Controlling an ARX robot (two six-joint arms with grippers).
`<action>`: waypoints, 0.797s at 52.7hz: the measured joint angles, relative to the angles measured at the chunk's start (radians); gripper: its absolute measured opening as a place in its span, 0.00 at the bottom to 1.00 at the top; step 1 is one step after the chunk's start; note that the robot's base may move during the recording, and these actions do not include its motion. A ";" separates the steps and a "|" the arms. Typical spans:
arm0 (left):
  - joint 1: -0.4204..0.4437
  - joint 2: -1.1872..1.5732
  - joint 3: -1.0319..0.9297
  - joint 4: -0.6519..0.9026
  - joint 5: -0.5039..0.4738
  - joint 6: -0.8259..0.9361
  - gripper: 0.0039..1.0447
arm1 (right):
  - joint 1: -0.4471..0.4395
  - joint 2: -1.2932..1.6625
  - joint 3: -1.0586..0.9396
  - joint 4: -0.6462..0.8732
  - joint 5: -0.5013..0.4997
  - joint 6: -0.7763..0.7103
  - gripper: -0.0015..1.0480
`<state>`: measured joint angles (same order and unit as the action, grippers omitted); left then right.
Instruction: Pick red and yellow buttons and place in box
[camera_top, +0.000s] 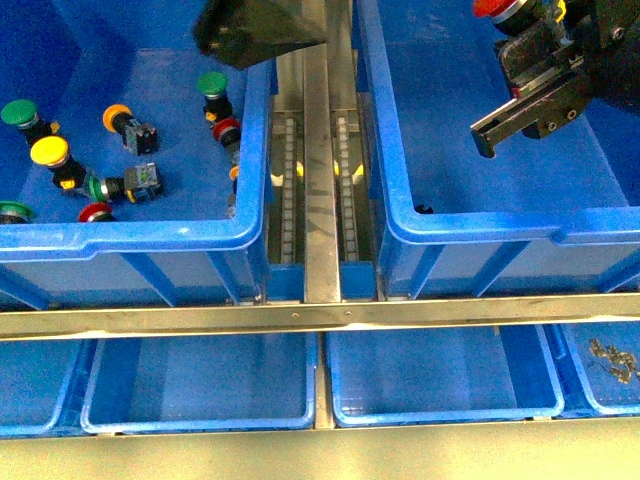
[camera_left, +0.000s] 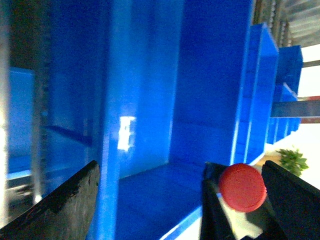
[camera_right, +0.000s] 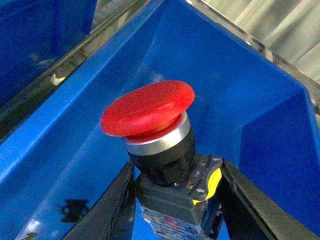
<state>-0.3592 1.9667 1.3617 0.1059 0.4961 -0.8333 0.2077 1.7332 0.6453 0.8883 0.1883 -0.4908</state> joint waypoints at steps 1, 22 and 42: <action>0.011 -0.016 -0.022 0.001 -0.004 0.017 0.93 | -0.002 -0.001 -0.002 0.000 -0.002 0.000 0.38; 0.245 -0.481 -0.478 0.069 -0.201 0.447 0.93 | -0.093 -0.150 -0.047 -0.172 -0.025 0.061 0.38; 0.527 -0.721 -0.705 -0.003 -0.237 0.598 0.93 | -0.119 -0.388 -0.054 -0.394 -0.042 0.120 0.38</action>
<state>0.1680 1.2457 0.6563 0.1024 0.2588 -0.2352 0.0883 1.3453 0.5911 0.4938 0.1463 -0.3710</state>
